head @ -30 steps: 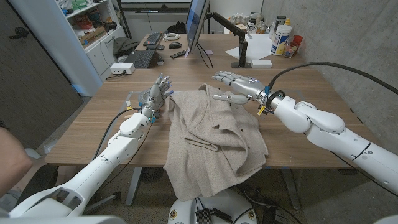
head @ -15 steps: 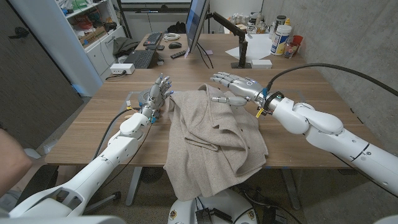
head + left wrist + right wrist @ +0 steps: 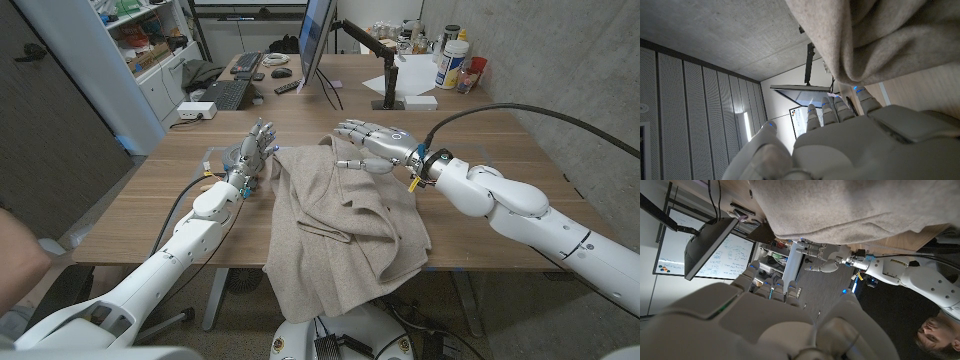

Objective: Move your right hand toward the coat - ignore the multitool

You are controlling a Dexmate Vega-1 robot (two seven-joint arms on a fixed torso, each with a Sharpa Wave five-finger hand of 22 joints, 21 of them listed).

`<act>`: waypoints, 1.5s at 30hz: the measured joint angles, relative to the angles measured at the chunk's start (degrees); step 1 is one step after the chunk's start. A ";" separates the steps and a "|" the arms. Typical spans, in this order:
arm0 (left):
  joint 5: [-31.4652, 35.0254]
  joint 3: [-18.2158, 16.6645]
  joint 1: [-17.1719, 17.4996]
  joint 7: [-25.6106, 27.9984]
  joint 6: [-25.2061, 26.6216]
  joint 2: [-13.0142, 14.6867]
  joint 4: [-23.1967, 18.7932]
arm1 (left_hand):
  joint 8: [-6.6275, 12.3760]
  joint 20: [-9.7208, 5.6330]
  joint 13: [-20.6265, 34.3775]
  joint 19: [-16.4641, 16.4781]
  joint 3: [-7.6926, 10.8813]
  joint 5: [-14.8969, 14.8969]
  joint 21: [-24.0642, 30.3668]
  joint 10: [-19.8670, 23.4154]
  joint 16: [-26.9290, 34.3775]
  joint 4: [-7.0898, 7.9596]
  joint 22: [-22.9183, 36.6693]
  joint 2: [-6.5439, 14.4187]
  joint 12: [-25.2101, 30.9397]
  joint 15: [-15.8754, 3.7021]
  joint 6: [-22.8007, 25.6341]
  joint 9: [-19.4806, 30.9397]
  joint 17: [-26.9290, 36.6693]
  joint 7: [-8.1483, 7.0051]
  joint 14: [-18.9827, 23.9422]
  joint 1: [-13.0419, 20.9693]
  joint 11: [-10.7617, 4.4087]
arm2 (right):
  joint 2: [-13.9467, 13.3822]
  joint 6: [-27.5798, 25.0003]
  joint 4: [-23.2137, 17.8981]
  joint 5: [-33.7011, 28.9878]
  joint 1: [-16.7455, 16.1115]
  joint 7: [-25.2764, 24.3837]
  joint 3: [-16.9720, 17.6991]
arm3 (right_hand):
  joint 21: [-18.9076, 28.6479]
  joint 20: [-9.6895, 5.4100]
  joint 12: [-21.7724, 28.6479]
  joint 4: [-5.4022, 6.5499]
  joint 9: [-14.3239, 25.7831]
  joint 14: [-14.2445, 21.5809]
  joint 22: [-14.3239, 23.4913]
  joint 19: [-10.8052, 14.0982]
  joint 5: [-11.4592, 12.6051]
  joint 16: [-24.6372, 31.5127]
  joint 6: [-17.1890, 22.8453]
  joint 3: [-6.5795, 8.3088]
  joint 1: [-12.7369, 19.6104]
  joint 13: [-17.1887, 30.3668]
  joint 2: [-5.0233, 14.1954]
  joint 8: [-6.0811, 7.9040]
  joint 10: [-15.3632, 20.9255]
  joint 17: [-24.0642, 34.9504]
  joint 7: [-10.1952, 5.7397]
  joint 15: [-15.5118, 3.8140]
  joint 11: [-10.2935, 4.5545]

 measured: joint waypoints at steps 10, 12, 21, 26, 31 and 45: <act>0.00 0.00 0.00 0.00 -0.02 -0.02 0.06 | 0.00 0.00 0.00 0.00 0.00 0.00 0.00 0.00 0.00 0.00 0.00 0.00 0.00 0.00 0.00 0.00 0.00 0.00 0.00 0.00 0.00 | 0.16 0.38 0.27 -0.62 0.22 0.52 -0.31 | 0.00 0.21 0.00 0.00 0.00 -0.31 0.00 -0.21 0.00 0.00 0.00 0.00 0.03 0.00 0.03 0.00 0.00 0.00 0.00 -0.32 0.00; 0.00 0.00 0.00 -0.07 -0.12 -0.02 0.06 | 0.00 0.00 0.00 0.00 0.00 0.00 0.00 0.00 0.00 0.00 0.00 0.00 0.00 0.00 0.00 0.00 0.00 0.00 0.00 0.00 0.00 | 0.39 0.40 0.58 -0.71 0.44 0.58 -0.64 | 0.00 0.21 0.00 0.00 0.00 -0.31 0.00 -0.21 0.00 0.00 0.00 0.00 0.38 0.00 0.39 0.00 0.00 0.00 0.00 -0.32 0.00; -0.02 -0.03 -0.01 -0.13 -0.22 -0.02 0.07 | 0.00 0.00 0.00 0.00 0.00 0.34 0.00 0.00 0.00 0.00 0.00 0.00 0.00 0.00 0.00 0.00 0.00 0.00 0.00 0.00 0.00 | 0.67 0.38 0.77 -1.23 0.78 0.90 -0.93 | 0.00 0.21 0.33 -0.23 0.00 -0.31 0.00 -0.21 0.00 0.00 0.00 0.23 0.38 0.00 0.39 0.00 0.01 0.00 0.00 -0.32 0.00; -0.03 -0.04 0.00 -0.13 -0.23 -0.02 0.07 | 0.00 0.00 0.00 0.00 -0.17 0.34 0.00 0.00 0.00 0.17 0.00 0.00 0.00 0.00 0.00 0.00 0.00 0.00 0.00 0.00 0.00 | 1.19 0.26 1.17 -1.53 1.39 1.05 -1.66 | 0.00 0.43 0.33 -0.23 0.00 -0.30 0.00 -0.43 0.00 0.00 -0.11 0.23 0.38 0.00 0.38 0.00 -0.10 0.00 -0.11 -0.31 -0.10; -0.07 -0.06 0.02 -0.13 -0.23 -0.01 0.07 | 0.00 0.00 0.00 0.00 -0.18 0.34 0.00 0.00 0.00 0.18 0.00 0.00 0.00 0.00 0.00 0.00 0.00 0.00 0.00 0.00 0.00 | 1.43 -0.27 1.25 -2.01 1.72 1.75 -2.05 | 0.00 0.62 0.33 -0.39 0.00 -0.85 0.00 -0.61 0.00 0.00 -0.76 0.06 0.38 0.00 0.38 0.00 -1.11 0.00 0.54 -0.24 0.67; -0.17 -0.12 0.04 -0.28 -0.43 -0.03 0.07 | 0.00 0.00 0.00 0.00 -0.17 0.34 0.00 0.00 0.00 0.17 0.00 0.00 0.00 0.00 0.00 0.00 0.00 0.00 0.00 0.00 0.00 | 1.57 -2.08 1.07 -2.78 1.90 3.05 -2.62 | 0.00 0.61 0.33 -0.46 0.00 -1.03 0.00 -0.61 0.00 0.00 -1.56 -0.01 0.38 0.00 0.38 0.00 -1.11 0.00 1.34 -0.42 1.54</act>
